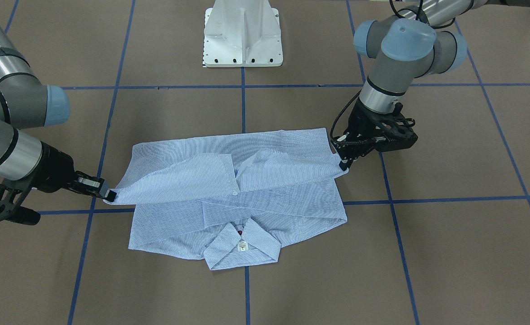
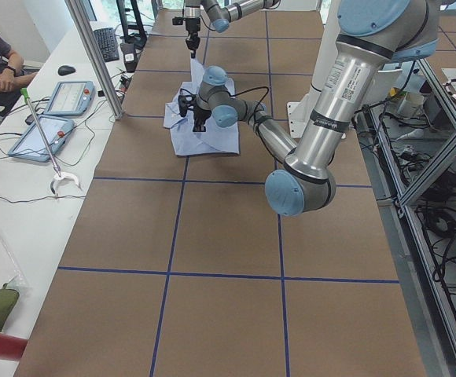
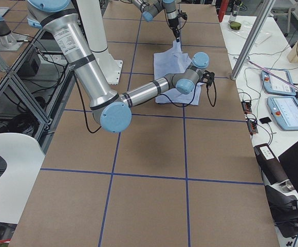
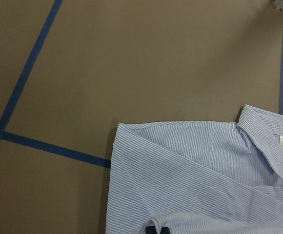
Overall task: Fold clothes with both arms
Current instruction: 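Carry the hem with both grippers toward the collar, folding the shirt in half, then lay the hem near the collar and open both grippers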
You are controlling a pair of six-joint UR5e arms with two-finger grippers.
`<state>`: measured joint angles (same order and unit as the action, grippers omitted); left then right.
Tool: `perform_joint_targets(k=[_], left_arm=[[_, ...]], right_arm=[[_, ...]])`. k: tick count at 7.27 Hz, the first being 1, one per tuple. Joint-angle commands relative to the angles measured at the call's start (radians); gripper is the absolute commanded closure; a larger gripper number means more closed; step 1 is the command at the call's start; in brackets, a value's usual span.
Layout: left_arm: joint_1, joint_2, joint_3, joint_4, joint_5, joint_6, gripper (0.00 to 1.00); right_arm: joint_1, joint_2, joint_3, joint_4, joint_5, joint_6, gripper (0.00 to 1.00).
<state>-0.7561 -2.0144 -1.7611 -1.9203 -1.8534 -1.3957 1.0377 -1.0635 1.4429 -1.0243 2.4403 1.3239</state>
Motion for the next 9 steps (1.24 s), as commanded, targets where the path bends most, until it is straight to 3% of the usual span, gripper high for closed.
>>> perform_joint_targets(k=[1,4,9], left_arm=[[-0.002,-0.003,0.006,-0.005,-0.001,0.001,1.0],[0.0,-0.017,0.005,-0.003,-0.001,-0.006,1.0],[0.001,-0.023,0.011,-0.002,-0.001,-0.008,1.0]], right_arm=[[-0.001,0.002,-0.002,0.003,-0.001,0.001,1.0],[-0.007,0.017,-0.002,0.001,-0.003,0.006,1.0],[-0.062,0.02,-0.004,0.003,-0.106,0.002,1.0]])
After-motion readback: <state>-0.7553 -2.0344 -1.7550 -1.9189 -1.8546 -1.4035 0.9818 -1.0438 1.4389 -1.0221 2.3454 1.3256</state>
